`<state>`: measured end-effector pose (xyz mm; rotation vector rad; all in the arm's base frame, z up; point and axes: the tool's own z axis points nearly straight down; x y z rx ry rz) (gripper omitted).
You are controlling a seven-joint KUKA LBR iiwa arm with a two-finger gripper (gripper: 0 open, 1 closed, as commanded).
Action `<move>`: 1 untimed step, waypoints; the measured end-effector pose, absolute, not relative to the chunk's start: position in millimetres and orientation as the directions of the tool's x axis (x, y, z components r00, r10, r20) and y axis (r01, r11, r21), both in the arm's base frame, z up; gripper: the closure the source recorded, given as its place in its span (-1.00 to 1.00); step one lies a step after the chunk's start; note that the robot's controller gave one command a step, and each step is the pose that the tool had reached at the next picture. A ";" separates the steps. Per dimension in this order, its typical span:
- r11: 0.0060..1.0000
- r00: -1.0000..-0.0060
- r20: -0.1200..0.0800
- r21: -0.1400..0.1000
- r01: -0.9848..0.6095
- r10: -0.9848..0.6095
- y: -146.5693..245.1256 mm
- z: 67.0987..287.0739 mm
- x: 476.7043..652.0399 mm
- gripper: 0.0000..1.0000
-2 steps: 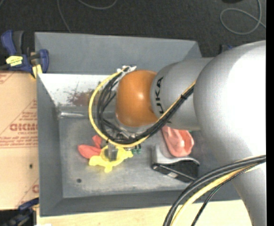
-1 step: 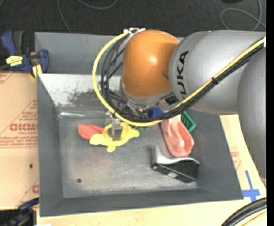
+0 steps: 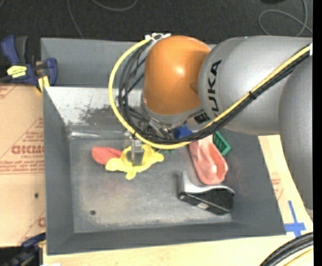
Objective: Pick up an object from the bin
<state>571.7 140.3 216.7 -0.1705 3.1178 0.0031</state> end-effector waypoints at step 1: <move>0.966 -0.966 -0.026 -0.002 -0.258 -0.258 168.5 308.5 604.9 1.00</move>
Offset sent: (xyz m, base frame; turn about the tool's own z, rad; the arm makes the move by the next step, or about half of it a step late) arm 0.0000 0.0000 0.0000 0.0000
